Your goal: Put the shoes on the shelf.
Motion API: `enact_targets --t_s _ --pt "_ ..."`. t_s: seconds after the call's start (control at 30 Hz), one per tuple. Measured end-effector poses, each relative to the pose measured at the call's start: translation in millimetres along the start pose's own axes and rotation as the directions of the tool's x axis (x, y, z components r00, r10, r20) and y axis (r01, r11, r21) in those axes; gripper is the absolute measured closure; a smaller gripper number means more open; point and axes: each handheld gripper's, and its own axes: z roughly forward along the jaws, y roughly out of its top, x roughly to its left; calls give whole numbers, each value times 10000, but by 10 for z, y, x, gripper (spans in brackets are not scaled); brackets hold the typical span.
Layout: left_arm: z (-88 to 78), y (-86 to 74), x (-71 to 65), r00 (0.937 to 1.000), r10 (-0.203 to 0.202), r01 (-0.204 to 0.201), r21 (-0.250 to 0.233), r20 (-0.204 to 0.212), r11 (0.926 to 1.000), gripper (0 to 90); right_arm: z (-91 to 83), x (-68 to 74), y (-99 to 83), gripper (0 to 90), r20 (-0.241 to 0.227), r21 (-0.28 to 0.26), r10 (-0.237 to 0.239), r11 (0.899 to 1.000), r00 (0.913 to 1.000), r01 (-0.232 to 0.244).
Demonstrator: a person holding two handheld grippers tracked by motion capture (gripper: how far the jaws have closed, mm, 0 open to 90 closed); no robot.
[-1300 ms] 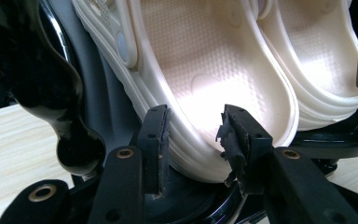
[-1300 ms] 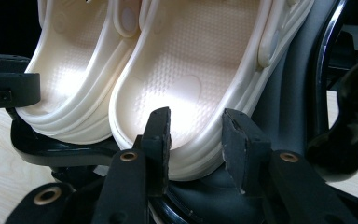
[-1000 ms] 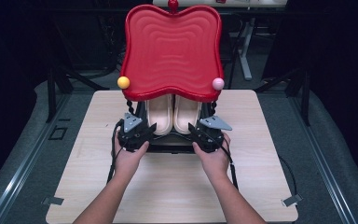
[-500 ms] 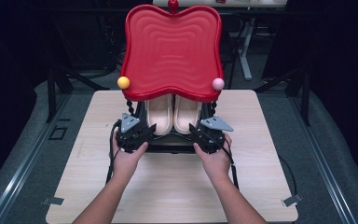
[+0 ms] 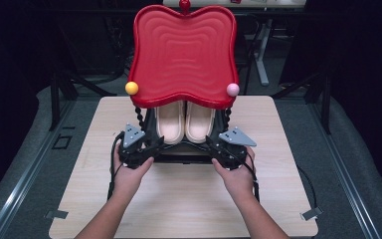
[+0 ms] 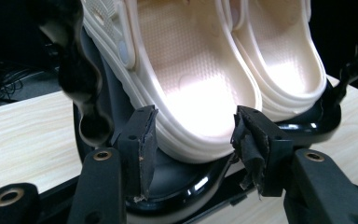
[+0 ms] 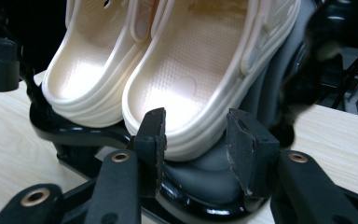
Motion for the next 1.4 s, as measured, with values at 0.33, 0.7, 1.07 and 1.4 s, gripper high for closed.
enact_targets --t_s 0.33,0.7,1.07,1.4 --pt "-208 -168 57 9999 114 -115 143 80 9998 453 -253 -61 -108 502 -74 25 -578 9983 9983 578" --pt "-398 -444 147 10000 68 -69 370 30 9993 433 -462 -157 -388 462 154 322 -1008 9944 9948 1003" --pt "-515 -831 221 9999 -163 163 903 1 9958 419 -594 -243 -735 439 130 618 -916 9940 9957 907" --pt "-570 -1057 289 9995 26 10 1178 -303 9930 410 -600 -214 -923 430 76 616 -1279 9900 9918 1272"
